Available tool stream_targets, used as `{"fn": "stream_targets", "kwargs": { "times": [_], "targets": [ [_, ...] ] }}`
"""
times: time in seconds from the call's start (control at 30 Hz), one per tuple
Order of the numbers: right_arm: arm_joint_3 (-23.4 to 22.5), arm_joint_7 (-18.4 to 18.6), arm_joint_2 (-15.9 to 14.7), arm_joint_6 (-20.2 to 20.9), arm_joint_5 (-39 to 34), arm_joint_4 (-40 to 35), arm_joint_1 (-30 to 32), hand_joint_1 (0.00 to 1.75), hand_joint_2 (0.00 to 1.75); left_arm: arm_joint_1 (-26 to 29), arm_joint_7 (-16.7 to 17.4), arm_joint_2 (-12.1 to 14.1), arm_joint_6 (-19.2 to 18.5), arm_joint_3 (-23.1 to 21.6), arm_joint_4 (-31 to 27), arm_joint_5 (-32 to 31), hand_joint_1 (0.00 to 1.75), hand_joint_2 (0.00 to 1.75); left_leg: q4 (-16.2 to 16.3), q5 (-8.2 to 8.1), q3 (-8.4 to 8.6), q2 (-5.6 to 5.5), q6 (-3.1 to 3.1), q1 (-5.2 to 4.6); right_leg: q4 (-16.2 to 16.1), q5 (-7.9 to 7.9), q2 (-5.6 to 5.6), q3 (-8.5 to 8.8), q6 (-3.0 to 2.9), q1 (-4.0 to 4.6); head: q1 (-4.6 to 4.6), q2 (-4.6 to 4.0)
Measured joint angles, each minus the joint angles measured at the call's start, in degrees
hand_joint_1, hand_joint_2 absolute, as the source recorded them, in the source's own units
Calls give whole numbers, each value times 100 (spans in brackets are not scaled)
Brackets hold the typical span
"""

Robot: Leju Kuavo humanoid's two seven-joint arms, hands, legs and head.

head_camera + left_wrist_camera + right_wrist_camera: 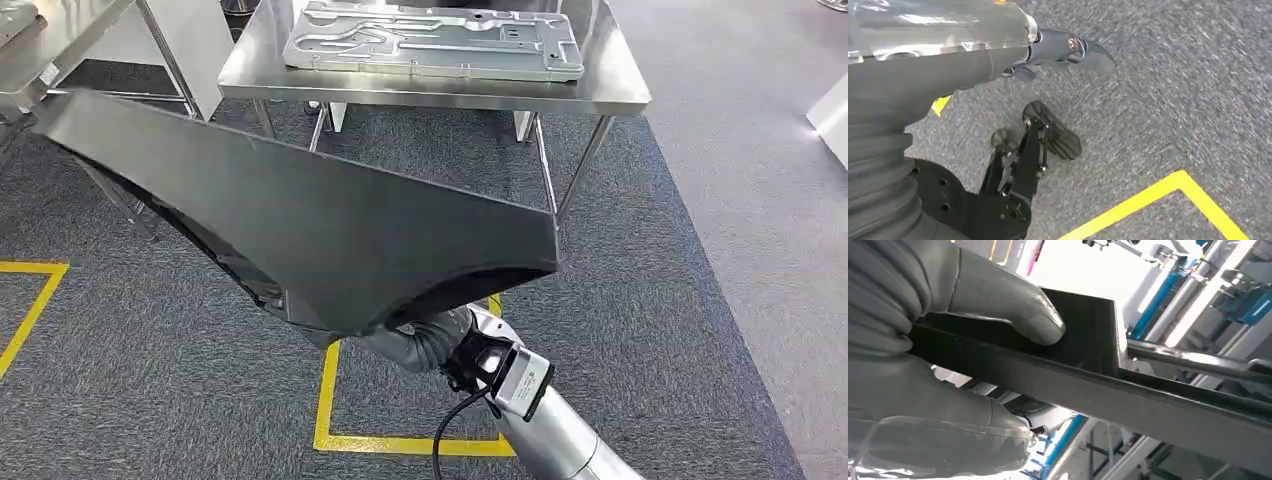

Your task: Take the parts from the cabinet and place them on the table.

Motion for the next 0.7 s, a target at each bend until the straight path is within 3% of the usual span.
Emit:
{"fn": "stream_targets", "kwargs": {
  "times": [0.03, 0.07, 0.1, 0.17, 0.2, 0.23, 0.37, 0.4, 0.43, 0.5, 0.53, 0.57, 0.6, 0.63, 0.7],
  "targets": [
    [-7, -2, -9, 31, -15, 2, 22, 175, 175, 1, 0, 2, 2, 0, 0, 0, 0, 175, 4, -17, 12, 4, -2, 0, 257, -2, -1, -192, 6, -13, 0, 0],
    [-11, -2, -13, 66, -24, 2, 37, 175, 175, 5, 7, 2, 4, 0, 0, 0, 0, 175, 5, -43, 46, 7, -5, 0, 219, 148, -7, -240, 13, -31, 0, 0],
    [-15, -4, -15, 83, -35, 0, 38, 175, 175, 6, 9, 2, 7, 0, 0, 0, 0, 175, 6, -70, 89, 14, -15, 0, -42, 382, -23, -157, 11, -42, 0, 0],
    [-26, -9, -15, 100, -55, -9, 38, 175, 175, 4, 15, 2, 9, 0, 0, 2, 0, 175, 6, -146, 217, 34, -44, 1, -1141, 1025, -102, 318, -26, -43, 0, 0],
    [-35, -20, -15, 107, -63, -13, 36, 175, 175, 3, 15, 2, 9, 0, 0, 2, 0, 175, -2, -182, 263, 54, -71, 1, -1473, 1033, -219, 495, -54, -21, 0, 0],
    [-39, -26, -15, 116, -68, -13, 27, 175, 175, -2, 15, 2, 9, 0, 0, 2, 0, 175, -2, -193, 262, 65, -105, -25, -1513, 1013, -271, 484, -69, 44, 2, 0],
    [-55, -59, -9, 149, -87, -48, 24, 175, 175, -10, 24, 2, 9, 0, 0, -7, 0, 175, -23, -259, 318, 183, -247, -24, -1553, 1007, -110, 491, -186, 26, 0, 0],
    [-61, -55, -9, 155, -87, -55, 23, 175, 175, -16, 22, 2, 9, -2, 0, -7, 0, 175, 64, -317, 302, 117, -270, 10, -1590, 1018, -100, 536, -217, -2, 0, 0],
    [-68, -59, -9, 168, -96, -57, -1, 175, 175, -12, 24, 0, 9, -2, 0, -7, 0, 175, 291, -442, 201, 56, -284, 7, -1598, 1003, -76, 555, -249, -10, 0, 0],
    [-70, -59, -4, 168, -98, -59, -2, 175, 175, -14, 22, 11, 7, -2, 0, -6, 0, 175, 1241, -871, -291, 4, -306, 9, -1598, 984, -27, 571, -285, 3, 0, 0],
    [-70, -59, -4, 166, -98, -59, 19, 175, 175, 1, 22, 13, 7, -2, 0, -7, 0, 175, 1661, -988, -532, 4, -314, 8, -1596, 972, 1, 580, -299, 12, 0, 0],
    [-70, -59, -4, 160, -92, -59, 36, 175, 175, 15, 22, 15, 7, -2, 0, -7, 0, 175, 1836, -958, -668, 3, -312, 8, -1595, 958, 19, 597, -306, 18, 0, 0],
    [-74, -59, -4, 140, -66, -59, 40, 175, 175, 23, 20, 15, 4, -2, 0, -7, 0, 175, 1722, -791, -657, 3, -303, 8, -1594, 942, 53, 621, -302, 20, 0, 0],
    [-81, -59, -4, 116, -30, -59, 40, 175, 175, 22, 17, 15, 4, -2, 0, -7, 0, 175, 1374, -527, -533, 3, -287, 8, -1591, 922, 77, 653, -292, 21, 0, 0],
    [-92, -41, -4, 72, 15, -59, 39, 175, 175, 13, 11, 24, -4, -4, 0, -7, 0, 175, 315, 64, -91, -10, -229, 4, -1584, 859, 104, 738, -260, 26, 0, 0]
  ]
}}
